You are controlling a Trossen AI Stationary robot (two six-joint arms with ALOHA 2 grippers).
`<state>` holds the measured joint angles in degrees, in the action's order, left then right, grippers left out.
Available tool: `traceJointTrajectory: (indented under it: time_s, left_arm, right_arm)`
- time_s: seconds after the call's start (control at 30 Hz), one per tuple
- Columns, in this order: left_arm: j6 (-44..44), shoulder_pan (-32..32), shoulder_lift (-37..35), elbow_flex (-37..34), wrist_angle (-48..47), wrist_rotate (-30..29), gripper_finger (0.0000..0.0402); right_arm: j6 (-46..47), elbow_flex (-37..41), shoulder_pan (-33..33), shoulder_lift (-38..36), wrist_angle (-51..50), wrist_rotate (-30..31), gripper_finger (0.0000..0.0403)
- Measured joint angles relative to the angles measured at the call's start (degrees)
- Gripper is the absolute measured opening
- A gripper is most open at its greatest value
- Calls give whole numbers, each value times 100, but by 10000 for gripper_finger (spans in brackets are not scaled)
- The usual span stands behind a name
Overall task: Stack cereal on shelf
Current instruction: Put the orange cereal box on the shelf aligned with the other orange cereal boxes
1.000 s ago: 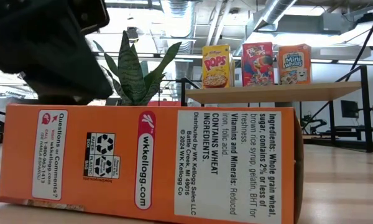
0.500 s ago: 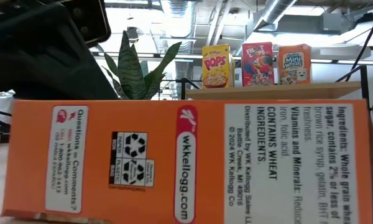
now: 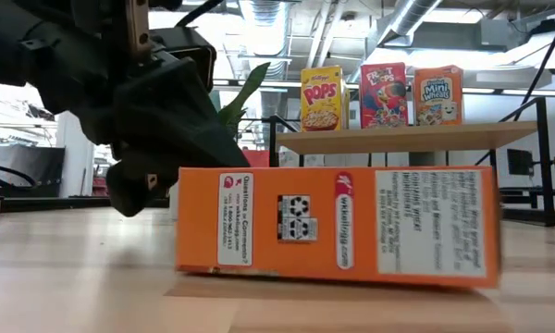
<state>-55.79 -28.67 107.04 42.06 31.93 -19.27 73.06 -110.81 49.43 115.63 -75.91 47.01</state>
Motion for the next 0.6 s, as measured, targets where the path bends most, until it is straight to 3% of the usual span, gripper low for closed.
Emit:
traceJointTrajectory:
  time_s: [0.6]
  left_arm:
    - [-290,-251,-15,-7,-612,-408,0]
  right_arm:
    - [168,630,56,-6,762,-215,218]
